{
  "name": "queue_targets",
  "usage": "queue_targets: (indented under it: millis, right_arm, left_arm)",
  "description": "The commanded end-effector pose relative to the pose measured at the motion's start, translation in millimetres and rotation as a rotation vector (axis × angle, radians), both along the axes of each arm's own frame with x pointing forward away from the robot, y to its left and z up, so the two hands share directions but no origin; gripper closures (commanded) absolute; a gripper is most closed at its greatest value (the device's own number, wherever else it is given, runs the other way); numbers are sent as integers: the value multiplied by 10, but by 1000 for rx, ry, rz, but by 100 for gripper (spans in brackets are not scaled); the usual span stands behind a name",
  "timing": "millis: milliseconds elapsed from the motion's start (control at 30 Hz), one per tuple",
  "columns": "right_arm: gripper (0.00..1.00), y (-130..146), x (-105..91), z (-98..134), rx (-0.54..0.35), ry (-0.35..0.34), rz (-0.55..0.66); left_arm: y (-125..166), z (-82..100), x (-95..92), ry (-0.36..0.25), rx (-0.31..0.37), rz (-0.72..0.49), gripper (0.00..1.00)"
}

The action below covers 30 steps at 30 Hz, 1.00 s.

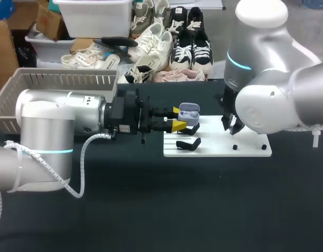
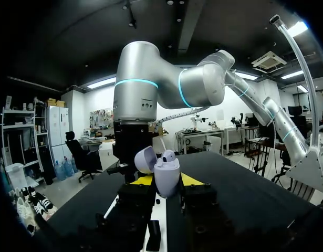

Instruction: Pick up each earbud case from the left stands, insert the matching earbuds, close the lid, and place the case in the box.

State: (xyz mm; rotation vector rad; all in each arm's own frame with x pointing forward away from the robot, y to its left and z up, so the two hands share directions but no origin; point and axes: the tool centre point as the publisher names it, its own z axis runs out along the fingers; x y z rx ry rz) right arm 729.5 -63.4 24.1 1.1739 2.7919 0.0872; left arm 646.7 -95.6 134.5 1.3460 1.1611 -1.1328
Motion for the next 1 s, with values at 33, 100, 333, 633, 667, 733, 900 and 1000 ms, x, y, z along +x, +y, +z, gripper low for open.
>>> queue_targets:
  millis: [33,100,333,633,667,733,900,1000]
  right_arm:
    - [100,6,9,2,-2,4,-1]
    - [100,5,6,2,-2,6,2]
    - [100,-33,-25,77,9,-9,3]
    - [100,-129,-186,355,41,-44,-13]
    - [100,-138,-218,410,46,-50,-12]
    - [100,-152,-289,532,55,-61,-7]
    - [100,-153,-446,929,88,-74,73]
    - [100,-87,-563,1223,102,-74,174]
  left_arm:
    - [0,-5,-2,-1,-2,2,100]
    - [0,-5,-2,-1,-2,2,100]
    - [0,-5,-2,-1,-2,2,100]
    - [0,-5,-2,-1,-2,2,100]
    - [0,-5,-2,-1,-2,2,100]
    - [0,-5,-2,-1,-2,2,100]
    - [0,-5,-2,-1,-2,2,100]
    - [0,-5,-2,-1,-2,2,100]
